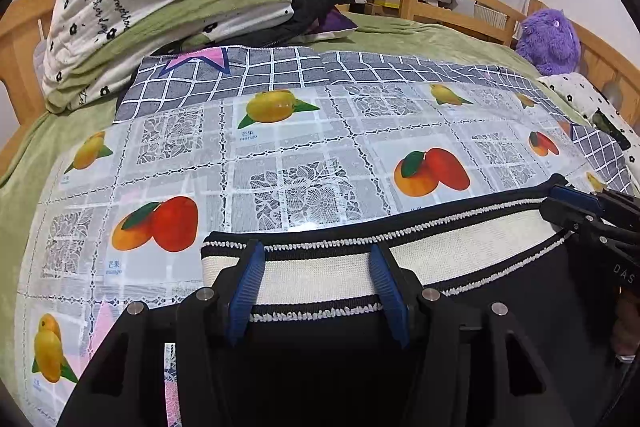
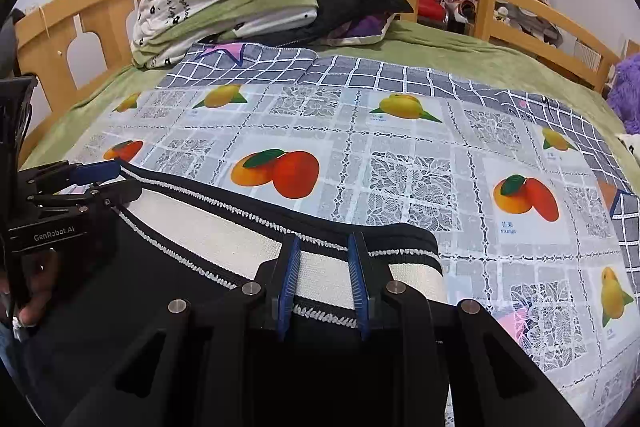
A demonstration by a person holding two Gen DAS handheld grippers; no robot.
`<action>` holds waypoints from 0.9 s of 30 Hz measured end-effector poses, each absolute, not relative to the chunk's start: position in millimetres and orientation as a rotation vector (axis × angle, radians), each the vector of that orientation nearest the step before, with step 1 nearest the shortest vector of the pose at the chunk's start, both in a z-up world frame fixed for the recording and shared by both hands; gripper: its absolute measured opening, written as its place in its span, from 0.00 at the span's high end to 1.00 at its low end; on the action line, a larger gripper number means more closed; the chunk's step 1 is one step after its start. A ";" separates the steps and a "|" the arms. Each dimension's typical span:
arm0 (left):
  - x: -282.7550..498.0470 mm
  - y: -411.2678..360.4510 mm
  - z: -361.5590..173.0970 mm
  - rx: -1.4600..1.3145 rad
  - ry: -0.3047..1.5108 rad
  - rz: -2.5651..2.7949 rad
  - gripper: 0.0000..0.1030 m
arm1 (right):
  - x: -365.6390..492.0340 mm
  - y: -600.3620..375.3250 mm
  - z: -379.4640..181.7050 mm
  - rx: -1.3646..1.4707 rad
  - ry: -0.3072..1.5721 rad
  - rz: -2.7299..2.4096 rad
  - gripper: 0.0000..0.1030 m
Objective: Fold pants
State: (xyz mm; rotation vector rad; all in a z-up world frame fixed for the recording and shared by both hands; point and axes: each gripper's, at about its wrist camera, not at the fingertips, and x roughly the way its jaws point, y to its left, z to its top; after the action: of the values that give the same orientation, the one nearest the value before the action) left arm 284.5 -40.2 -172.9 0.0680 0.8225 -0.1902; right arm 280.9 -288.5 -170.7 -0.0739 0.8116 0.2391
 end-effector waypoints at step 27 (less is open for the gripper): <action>40.9 20.4 -182.4 0.036 0.969 -0.289 0.49 | 69.3 -325.4 -171.7 0.029 0.892 0.229 0.77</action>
State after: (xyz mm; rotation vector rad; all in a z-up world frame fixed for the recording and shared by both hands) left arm 40.9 20.4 -182.4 0.0360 0.9695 -0.2886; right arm 69.3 -325.4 -171.7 0.0294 0.8916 0.2291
